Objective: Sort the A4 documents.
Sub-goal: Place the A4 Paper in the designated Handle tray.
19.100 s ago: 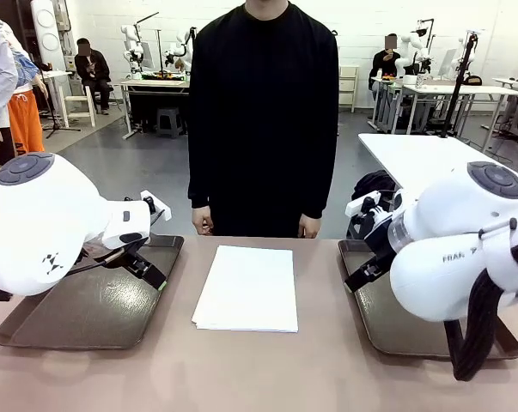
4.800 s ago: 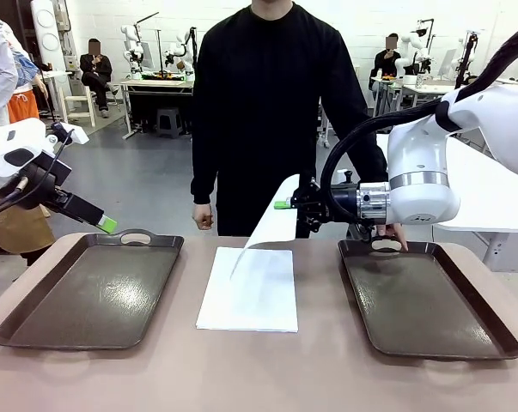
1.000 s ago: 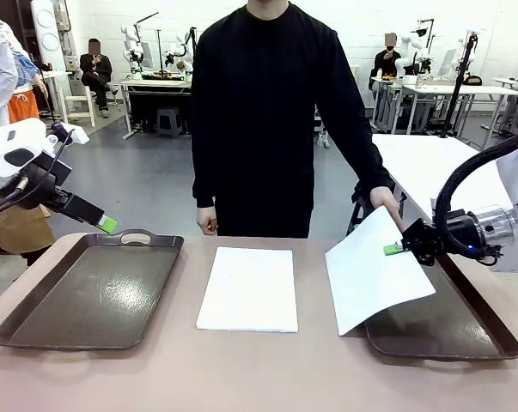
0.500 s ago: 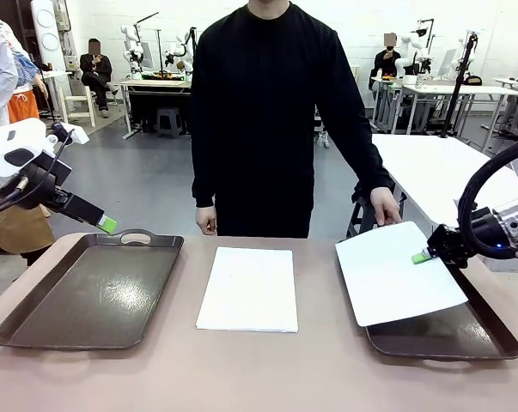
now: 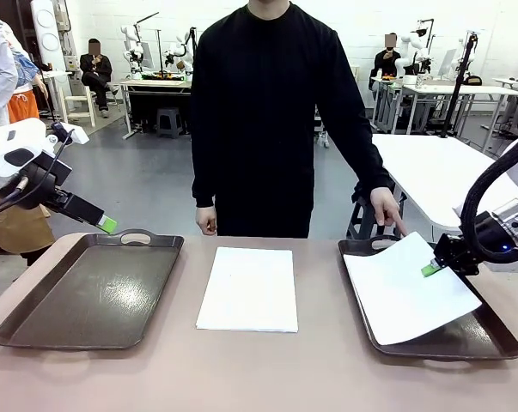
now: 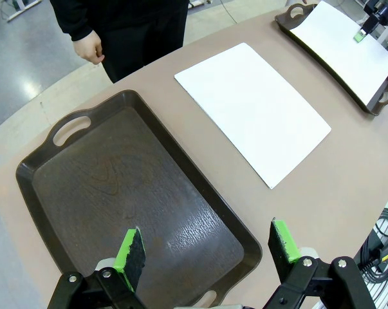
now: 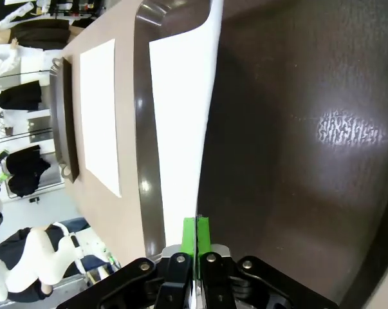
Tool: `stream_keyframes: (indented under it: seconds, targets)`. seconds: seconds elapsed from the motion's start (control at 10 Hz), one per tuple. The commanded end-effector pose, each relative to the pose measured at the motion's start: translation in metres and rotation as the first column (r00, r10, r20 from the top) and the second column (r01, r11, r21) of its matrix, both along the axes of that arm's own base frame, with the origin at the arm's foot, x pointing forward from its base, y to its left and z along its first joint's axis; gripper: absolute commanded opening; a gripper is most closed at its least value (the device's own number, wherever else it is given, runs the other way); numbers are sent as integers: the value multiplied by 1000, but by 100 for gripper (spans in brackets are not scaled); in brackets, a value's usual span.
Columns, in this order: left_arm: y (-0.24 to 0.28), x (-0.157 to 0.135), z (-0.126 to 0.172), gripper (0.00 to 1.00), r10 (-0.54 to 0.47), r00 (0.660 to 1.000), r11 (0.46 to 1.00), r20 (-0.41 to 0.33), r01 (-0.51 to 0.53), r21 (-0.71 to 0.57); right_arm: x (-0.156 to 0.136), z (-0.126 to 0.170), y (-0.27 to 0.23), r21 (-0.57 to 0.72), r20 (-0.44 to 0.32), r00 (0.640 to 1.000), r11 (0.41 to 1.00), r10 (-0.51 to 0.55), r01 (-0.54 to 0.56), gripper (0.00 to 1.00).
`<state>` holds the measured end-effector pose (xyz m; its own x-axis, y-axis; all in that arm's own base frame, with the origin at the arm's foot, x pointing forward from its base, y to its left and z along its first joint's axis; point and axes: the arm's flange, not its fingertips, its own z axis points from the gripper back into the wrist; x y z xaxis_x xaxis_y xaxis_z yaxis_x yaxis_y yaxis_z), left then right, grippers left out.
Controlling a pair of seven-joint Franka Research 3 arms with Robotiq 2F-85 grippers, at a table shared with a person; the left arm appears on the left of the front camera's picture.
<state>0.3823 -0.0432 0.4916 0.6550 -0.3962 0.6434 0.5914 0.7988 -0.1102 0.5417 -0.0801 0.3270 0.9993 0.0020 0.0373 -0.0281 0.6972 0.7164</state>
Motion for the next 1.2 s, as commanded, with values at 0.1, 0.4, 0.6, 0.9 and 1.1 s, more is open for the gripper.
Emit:
stream_keyframes:
  seconds: [0.1,0.4,0.6,0.9,1.1]
  targets:
    - [2,1,-1,100,-2,1000,1000,-1,2,-8,2,1,-1,-39,18,999,998,-44,45,1]
    - [2,1,-1,100,-2,1000,1000,-1,2,-8,3,-3,5,-38,13,999,998,-50,50,1]
    - [2,1,-1,100,-2,1000,1000,-1,2,-8,3,-4,6,-44,8,998,997,-58,58,1]
    - [2,1,-1,100,-2,1000,1000,-1,2,-8,0,4,5,-65,-1,998,996,-67,67,36]
    - [2,1,-1,100,-2,1000,1000,-1,2,-8,-2,8,6,-126,4,997,989,-75,75,55]
